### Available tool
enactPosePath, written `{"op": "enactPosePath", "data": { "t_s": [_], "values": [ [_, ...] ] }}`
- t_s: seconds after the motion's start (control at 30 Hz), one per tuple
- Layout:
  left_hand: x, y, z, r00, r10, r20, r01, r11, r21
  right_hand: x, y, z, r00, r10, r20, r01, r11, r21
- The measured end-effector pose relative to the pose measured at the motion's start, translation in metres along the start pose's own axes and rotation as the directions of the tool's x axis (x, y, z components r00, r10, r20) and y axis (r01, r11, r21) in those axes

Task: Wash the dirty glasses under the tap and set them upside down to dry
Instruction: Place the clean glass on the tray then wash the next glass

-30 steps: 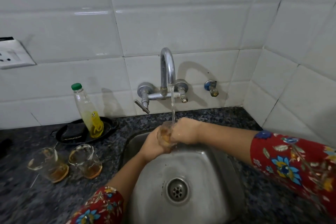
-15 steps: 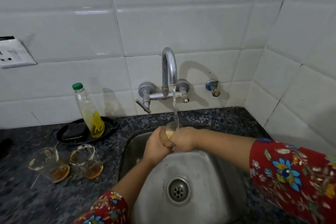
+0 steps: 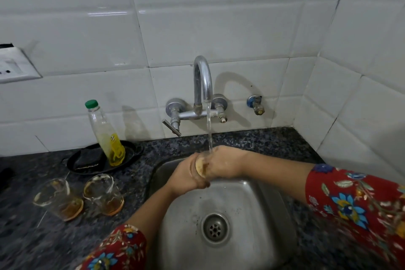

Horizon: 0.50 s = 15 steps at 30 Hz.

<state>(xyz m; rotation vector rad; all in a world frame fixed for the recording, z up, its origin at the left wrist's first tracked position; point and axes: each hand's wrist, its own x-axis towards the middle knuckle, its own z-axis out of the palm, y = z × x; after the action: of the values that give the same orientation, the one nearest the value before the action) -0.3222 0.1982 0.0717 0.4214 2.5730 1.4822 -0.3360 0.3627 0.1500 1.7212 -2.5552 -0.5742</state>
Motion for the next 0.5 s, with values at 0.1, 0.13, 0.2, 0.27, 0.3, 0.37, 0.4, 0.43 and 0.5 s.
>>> {"op": "enactPosePath", "data": {
  "t_s": [0.1,0.13,0.2,0.27,0.3,0.37,0.4,0.43,0.5],
  "values": [
    [-0.01,0.002,0.003,0.999,-0.011,-0.032,0.008,0.997,-0.076,-0.001,-0.014,0.005,0.992,0.125,0.033,-0.127,0.989,0.075],
    [-0.016,0.005,0.005,0.997,-0.004,-0.081,0.001,1.0,-0.029,0.001,-0.022,0.009,0.957,0.236,0.171,-0.271,0.935,0.229],
    [-0.027,0.009,0.009,0.987,0.0,-0.162,0.008,0.999,0.051,0.008,-0.037,0.022,0.854,0.366,0.368,-0.519,0.608,0.6],
    [-0.035,0.012,0.007,0.981,-0.016,-0.194,0.045,0.988,0.149,0.008,-0.05,0.031,0.827,0.443,0.347,-0.486,0.25,0.837],
    [-0.038,0.012,0.004,0.983,-0.013,-0.185,0.061,0.965,0.257,0.005,-0.055,0.032,0.811,0.471,0.349,-0.428,0.07,0.901],
    [-0.044,0.015,-0.002,0.994,0.027,-0.107,0.044,0.789,0.613,-0.006,-0.066,0.031,0.765,0.481,0.428,-0.299,-0.323,0.898],
    [-0.047,0.016,-0.005,0.998,0.018,-0.059,0.033,0.653,0.757,-0.012,-0.069,0.033,0.752,0.465,0.468,-0.236,-0.473,0.849],
    [-0.049,0.017,-0.007,1.0,-0.011,-0.011,0.015,0.536,0.844,-0.017,-0.073,0.036,0.74,0.436,0.512,-0.192,-0.593,0.782],
    [-0.053,0.018,-0.01,0.993,-0.099,0.067,-0.022,0.399,0.917,-0.023,-0.078,0.043,0.731,0.328,0.599,-0.151,-0.777,0.61]
  ]
}}
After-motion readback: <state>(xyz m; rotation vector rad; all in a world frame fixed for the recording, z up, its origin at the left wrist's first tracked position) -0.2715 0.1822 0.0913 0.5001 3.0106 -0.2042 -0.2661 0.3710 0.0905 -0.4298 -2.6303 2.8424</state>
